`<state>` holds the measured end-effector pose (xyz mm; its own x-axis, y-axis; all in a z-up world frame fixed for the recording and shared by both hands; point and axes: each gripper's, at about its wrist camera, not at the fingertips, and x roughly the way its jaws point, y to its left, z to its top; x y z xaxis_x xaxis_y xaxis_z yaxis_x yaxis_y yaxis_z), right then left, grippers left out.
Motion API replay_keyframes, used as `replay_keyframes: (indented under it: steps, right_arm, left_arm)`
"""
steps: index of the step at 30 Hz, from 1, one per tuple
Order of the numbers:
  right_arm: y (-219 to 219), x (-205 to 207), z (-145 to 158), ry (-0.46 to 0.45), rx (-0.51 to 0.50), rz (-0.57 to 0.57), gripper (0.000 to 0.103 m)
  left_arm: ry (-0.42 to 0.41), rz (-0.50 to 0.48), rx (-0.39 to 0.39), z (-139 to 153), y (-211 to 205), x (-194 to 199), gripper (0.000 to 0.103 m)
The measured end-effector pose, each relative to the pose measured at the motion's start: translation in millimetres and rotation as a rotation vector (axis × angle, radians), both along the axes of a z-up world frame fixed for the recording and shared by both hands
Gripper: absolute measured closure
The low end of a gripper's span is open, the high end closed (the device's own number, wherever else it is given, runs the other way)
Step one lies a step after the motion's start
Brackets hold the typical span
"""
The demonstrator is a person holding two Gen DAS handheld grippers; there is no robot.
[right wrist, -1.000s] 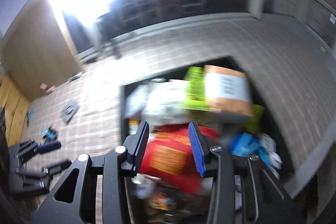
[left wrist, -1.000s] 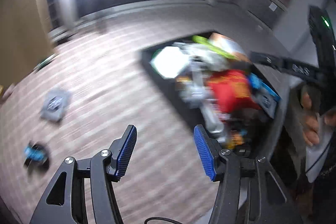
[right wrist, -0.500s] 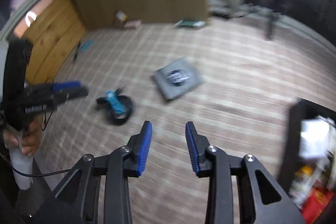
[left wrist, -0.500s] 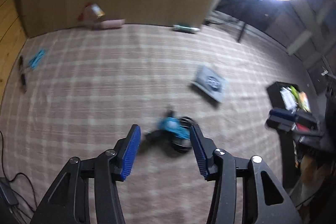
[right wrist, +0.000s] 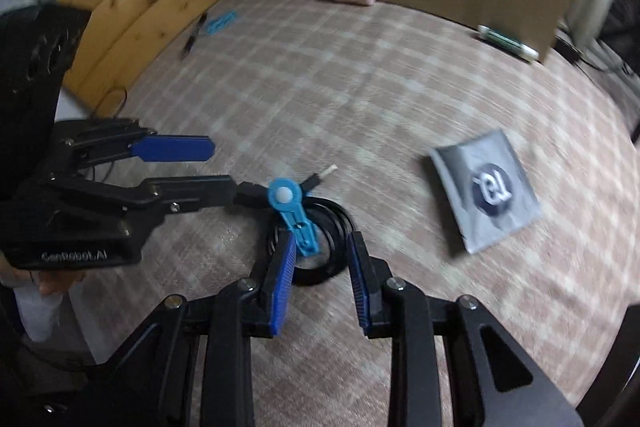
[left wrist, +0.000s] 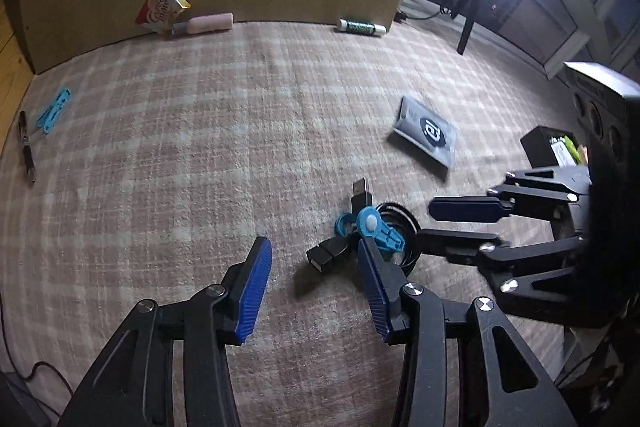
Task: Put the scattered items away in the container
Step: 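Grasp the black USB cable with the left gripper while the right gripper grasps its blue clip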
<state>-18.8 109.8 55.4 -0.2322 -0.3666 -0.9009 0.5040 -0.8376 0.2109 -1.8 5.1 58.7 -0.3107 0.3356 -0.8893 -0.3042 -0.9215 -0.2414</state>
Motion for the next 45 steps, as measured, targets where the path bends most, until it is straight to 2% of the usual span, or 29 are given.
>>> replay_keyframes:
  steps: [4,12,16,23,30,35,39,45]
  right_arm:
    - [-13,-5,-13,-0.019,0.042,0.04,0.08]
    - [-21,-9,-11,-0.039,0.03,0.076,0.084]
    - [-23,-16,-11,-0.057,0.021,0.074,0.084]
    - [-20,-20,-13,-0.055,0.016,0.065,0.085]
    - [8,-29,-10,-0.151,-0.114,-0.023,0.089]
    - [7,-15,5,-0.124,-0.129,-0.031,0.089]
    - [-8,-15,4,-0.094,-0.082,-0.027,0.089]
    - [5,-10,9,-0.062,-0.076,-0.065,0.089]
  left_arm:
    - [0.005,-0.034,-0.01,-4,2,1,0.061]
    - [0.037,-0.143,-0.072,-12,8,-1,0.061]
    - [0.024,-0.186,-0.054,-14,8,-6,0.062]
    - [0.012,-0.154,-0.023,-17,1,-6,0.062]
    - [-0.006,-0.124,0.024,-17,1,-1,0.062]
    - [-0.018,-0.128,0.033,-20,7,4,0.062]
    - [-0.044,-0.117,0.046,-22,10,4,0.062]
    - [-0.064,-0.052,0.051,-21,20,-4,0.062]
